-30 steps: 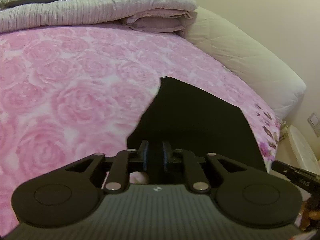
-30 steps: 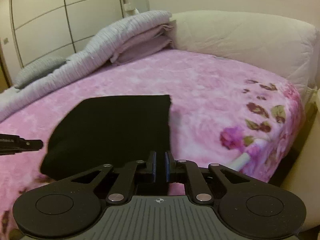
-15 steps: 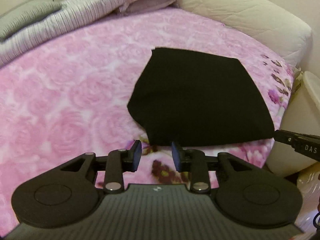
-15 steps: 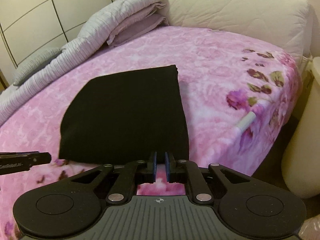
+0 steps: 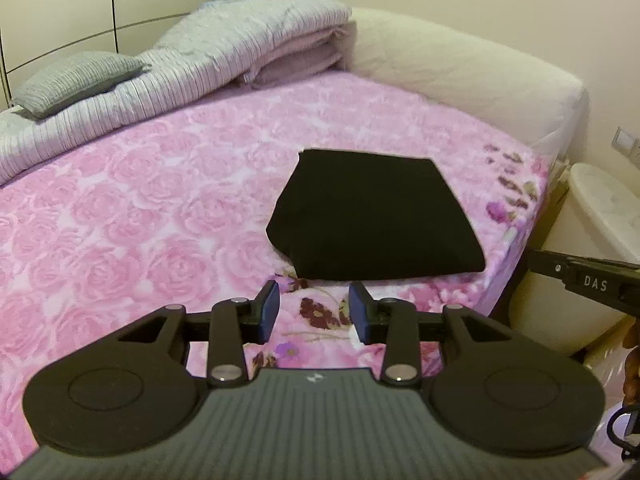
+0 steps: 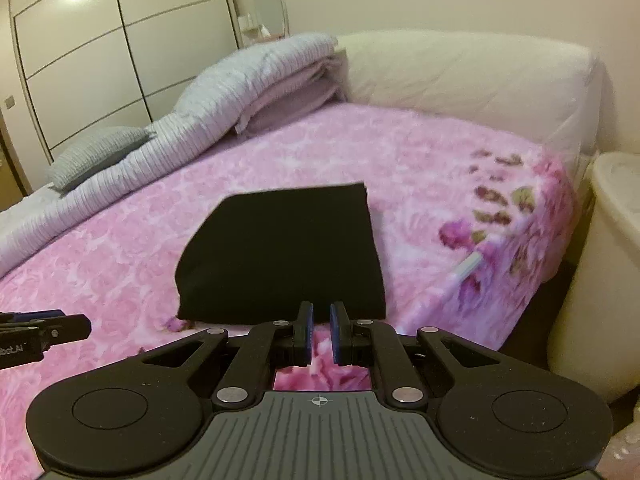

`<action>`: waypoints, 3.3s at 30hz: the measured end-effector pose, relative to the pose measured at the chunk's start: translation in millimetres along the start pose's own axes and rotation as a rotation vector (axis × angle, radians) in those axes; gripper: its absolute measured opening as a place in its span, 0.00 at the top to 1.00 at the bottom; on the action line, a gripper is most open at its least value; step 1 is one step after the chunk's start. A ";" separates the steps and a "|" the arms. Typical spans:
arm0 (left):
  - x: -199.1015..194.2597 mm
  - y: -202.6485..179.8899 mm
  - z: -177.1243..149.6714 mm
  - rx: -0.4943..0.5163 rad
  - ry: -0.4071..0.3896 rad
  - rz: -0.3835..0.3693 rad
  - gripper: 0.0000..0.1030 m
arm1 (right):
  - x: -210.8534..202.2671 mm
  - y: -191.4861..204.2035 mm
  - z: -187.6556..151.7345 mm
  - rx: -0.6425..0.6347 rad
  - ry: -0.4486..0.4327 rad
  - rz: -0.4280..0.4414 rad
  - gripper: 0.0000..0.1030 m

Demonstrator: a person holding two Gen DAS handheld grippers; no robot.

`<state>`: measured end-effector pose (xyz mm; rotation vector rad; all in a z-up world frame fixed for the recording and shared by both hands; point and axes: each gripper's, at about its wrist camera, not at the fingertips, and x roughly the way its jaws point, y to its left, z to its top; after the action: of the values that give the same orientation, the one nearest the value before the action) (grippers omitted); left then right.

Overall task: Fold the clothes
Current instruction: 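Withdraw both grippers from the folded black trousers, then grasp the folded black trousers with the left gripper while the right gripper grasps them too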

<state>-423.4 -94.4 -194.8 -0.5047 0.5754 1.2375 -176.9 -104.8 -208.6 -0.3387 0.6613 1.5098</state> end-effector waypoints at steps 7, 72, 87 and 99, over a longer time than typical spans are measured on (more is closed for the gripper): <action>-31.5 2.0 -8.8 -0.023 -0.045 -0.030 0.66 | -30.8 14.6 -0.3 -0.049 -0.028 -0.008 0.90; 169.5 90.9 -32.7 -0.938 0.185 -0.419 0.58 | 122.8 -139.4 2.9 0.604 0.120 0.365 0.98; 197.8 86.8 -56.7 -1.200 0.146 -0.422 0.55 | 176.9 -169.8 36.9 0.600 0.207 0.372 0.13; 217.2 68.6 -64.2 -1.314 0.056 -0.342 0.55 | 271.8 -168.7 60.2 0.559 0.452 0.468 0.35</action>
<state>-450.0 38.9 -388.5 -1.6502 -0.3736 1.1386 -18.3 139.1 -354.5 -0.0898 1.5657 1.6150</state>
